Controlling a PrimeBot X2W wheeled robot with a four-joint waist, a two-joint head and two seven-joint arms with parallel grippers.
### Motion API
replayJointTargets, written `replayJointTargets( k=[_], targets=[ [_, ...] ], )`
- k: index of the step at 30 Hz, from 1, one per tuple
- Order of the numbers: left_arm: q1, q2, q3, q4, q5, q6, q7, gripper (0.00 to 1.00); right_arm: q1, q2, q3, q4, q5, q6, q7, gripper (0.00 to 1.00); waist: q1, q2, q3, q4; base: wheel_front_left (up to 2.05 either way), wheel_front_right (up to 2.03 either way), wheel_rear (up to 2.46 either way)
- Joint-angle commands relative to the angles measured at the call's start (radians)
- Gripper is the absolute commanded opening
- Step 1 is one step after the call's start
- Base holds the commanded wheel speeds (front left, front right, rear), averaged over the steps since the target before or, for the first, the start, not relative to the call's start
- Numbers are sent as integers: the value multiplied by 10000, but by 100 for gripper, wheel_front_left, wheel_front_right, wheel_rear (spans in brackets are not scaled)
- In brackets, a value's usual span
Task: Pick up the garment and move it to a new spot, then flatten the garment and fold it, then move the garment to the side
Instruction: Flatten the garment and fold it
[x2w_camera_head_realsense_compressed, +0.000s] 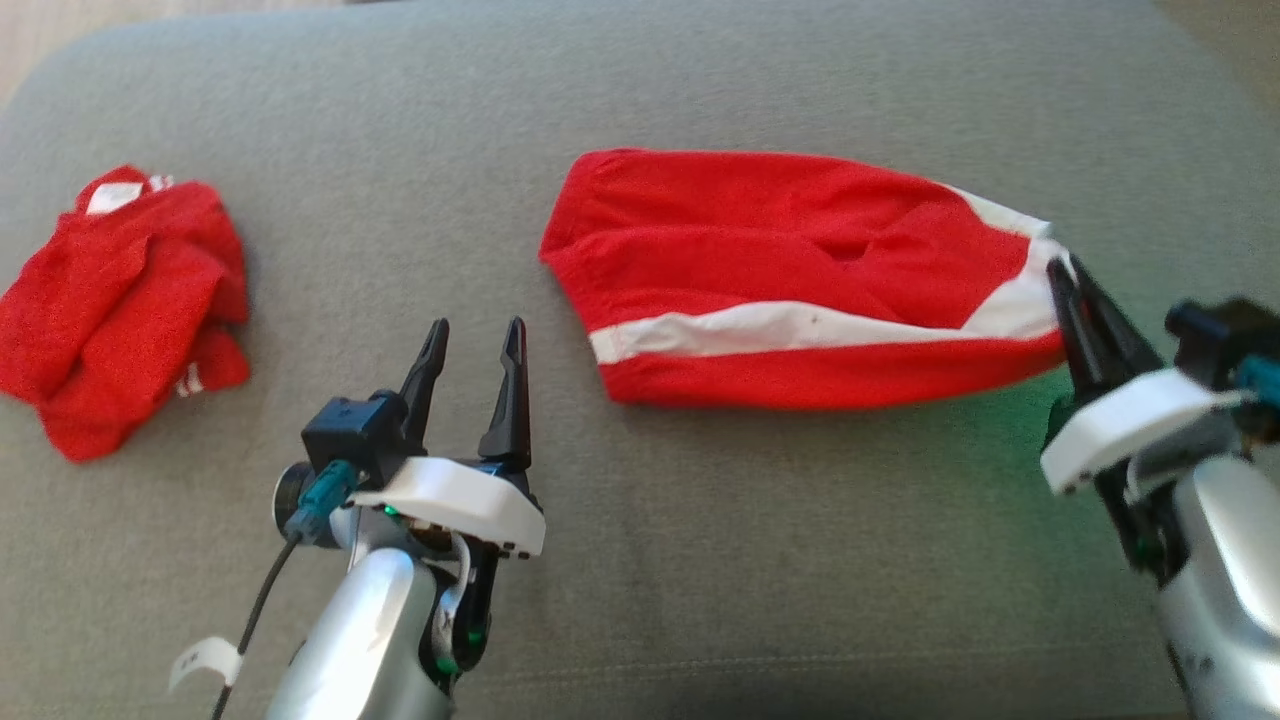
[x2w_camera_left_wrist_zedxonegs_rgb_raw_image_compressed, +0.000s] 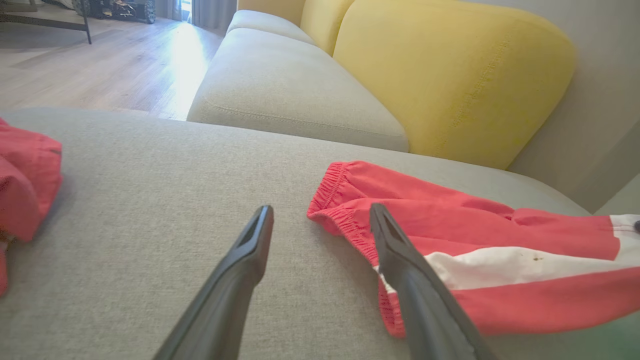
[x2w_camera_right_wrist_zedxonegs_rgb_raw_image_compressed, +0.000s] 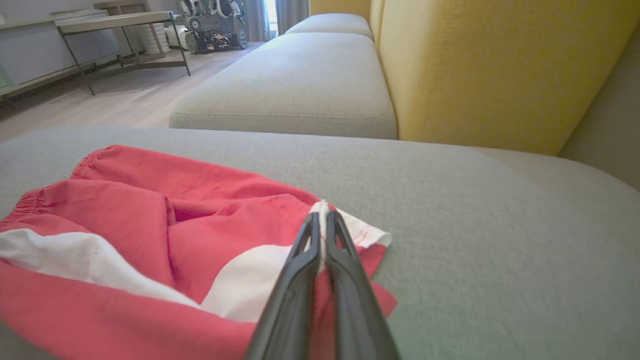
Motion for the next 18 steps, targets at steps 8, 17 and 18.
replayJointTargets(
  k=[8, 17, 18],
  targets=[
    [-52, 74, 440, -249, 73, -115, -122, 100, 1730, 520, -925, -1832, -379, -7, 685, 0, 0, 0, -317, -621, 0, 0, 0],
    [-34, 74, -56, 314, -56, -401, -122, 100, 2534, 1099, -1323, -2326, -417, -7, 930, 0, 0, 0, -263, -735, 0, 0, 0],
    [-25, 74, -181, 492, -73, -484, -122, 100, 2543, 1131, -1334, -2311, -437, -7, 920, 0, 0, 0, -267, -719, 0, 0, 0]
  ],
)
